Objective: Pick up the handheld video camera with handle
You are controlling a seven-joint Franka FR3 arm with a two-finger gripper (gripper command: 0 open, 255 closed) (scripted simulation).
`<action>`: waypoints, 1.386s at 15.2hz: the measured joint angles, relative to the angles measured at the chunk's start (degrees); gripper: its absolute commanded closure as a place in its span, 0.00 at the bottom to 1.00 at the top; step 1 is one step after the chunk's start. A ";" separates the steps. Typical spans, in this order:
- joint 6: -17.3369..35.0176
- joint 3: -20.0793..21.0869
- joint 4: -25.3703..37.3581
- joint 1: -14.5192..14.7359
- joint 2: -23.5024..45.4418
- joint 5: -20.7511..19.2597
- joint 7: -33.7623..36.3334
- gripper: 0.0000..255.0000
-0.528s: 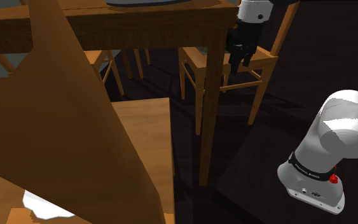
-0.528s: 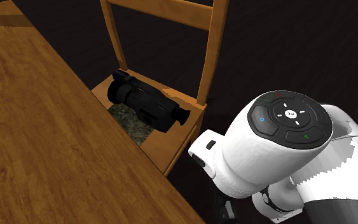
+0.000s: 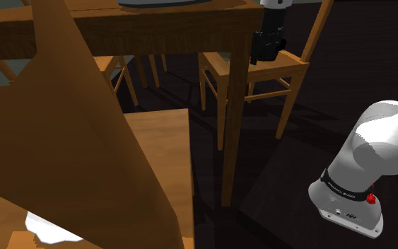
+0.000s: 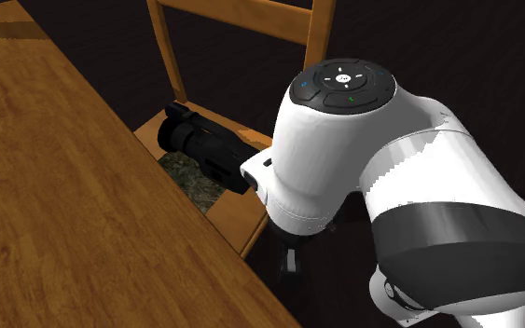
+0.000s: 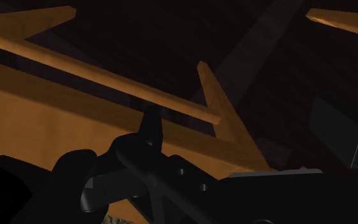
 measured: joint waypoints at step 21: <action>-12.40 -16.81 48.48 -10.48 36.59 9.89 -2.01 0.00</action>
